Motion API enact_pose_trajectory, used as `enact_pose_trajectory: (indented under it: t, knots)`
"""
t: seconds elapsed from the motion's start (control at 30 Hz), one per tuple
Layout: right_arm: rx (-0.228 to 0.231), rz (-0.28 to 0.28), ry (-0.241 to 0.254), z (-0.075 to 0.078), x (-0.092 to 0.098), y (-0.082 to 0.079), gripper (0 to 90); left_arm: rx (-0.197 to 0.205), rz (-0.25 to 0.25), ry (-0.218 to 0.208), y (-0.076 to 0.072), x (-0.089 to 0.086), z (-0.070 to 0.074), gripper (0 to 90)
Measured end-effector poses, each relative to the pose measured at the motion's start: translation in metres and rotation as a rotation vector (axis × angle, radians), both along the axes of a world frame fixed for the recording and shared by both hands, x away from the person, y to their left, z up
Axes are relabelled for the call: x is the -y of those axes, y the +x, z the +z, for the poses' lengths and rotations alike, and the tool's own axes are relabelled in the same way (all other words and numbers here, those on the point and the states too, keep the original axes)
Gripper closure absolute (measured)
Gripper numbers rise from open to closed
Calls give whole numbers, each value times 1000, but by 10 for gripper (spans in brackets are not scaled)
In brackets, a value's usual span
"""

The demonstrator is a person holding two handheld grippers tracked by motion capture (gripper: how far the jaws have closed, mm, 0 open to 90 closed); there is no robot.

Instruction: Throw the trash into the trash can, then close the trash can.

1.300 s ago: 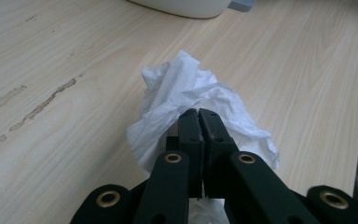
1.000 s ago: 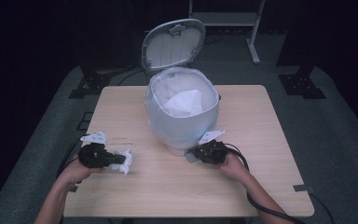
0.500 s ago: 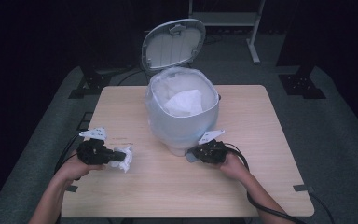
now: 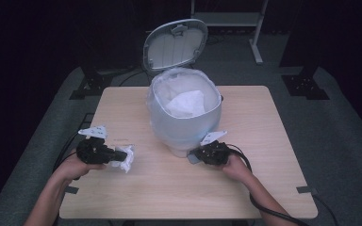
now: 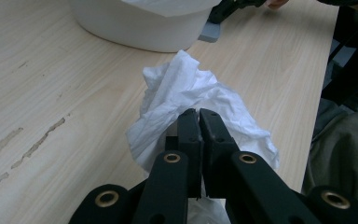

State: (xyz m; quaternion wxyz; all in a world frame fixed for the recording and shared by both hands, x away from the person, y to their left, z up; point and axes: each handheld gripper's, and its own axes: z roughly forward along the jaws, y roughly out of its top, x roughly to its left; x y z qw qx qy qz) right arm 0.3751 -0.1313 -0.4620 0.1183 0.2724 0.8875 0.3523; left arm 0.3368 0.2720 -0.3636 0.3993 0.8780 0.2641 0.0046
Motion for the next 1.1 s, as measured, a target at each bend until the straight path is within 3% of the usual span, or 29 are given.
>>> enact_pose_trajectory:
  t: [0.23, 0.77, 1.1]
  knots:
    - [-2, 0, -2, 0, 0, 0, 767, -8, -16, 10, 0, 3, 12, 876]
    - [-3, 3, -1, 0, 0, 0, 767, 14, -46, 0, 2, 14, 49, 868]
    - [3, 8, 4, 0, 0, 0, 767, 18, -68, 8, 3, 20, 65, 873]
